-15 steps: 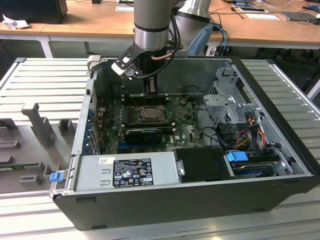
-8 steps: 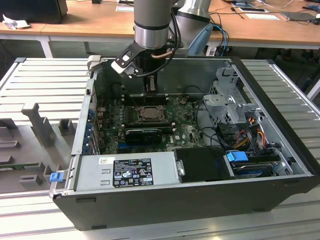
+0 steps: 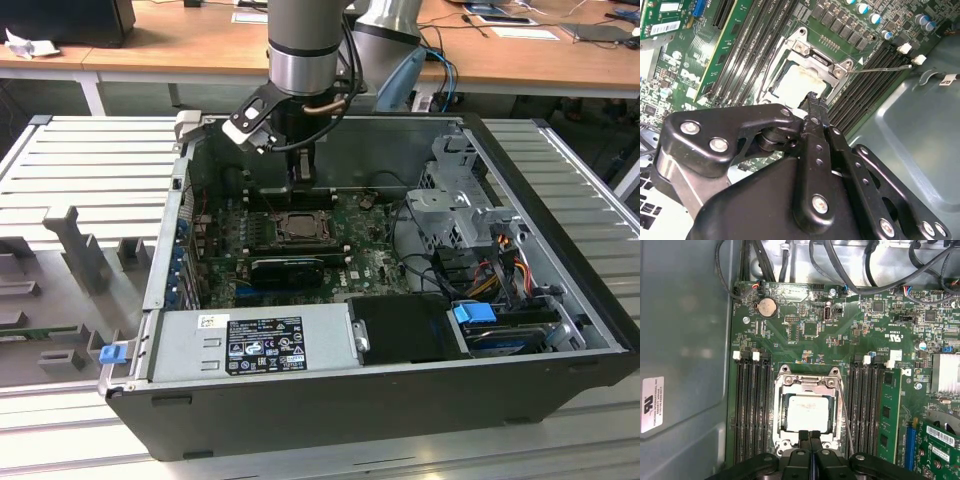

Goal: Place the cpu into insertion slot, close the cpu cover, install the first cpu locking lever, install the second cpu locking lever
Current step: 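Install the first cpu locking lever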

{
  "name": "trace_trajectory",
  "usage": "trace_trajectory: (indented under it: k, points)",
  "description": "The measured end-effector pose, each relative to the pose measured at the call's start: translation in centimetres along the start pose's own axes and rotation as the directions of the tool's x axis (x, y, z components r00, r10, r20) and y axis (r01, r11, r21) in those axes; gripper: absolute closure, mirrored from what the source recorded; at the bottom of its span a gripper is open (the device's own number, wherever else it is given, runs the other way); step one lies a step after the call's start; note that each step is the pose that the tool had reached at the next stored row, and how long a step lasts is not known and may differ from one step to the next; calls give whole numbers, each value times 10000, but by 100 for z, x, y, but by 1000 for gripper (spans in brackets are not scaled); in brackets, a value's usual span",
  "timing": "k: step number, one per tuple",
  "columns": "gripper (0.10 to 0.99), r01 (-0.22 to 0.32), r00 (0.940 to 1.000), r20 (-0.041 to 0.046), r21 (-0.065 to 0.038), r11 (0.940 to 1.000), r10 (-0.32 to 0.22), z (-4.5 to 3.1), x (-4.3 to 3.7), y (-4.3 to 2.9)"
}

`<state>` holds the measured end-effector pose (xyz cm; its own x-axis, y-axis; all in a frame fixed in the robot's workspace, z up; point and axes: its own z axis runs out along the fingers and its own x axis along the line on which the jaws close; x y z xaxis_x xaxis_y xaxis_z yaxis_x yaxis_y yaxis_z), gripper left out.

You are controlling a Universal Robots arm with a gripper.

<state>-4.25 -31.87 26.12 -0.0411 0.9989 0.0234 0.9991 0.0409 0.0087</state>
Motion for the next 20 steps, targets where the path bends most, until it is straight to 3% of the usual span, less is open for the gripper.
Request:
trace_trajectory:
  k: [12, 16, 20]
  points:
    - [980, 0, 10000, 0, 0, 10000, 0, -191, 4, 2]
    - [980, 57, 10000, -3, -1, 10000, -57, -207, 5, 2]
    - [980, 1126, 9936, -10, 25, 9936, -1126, -201, 5, 2]
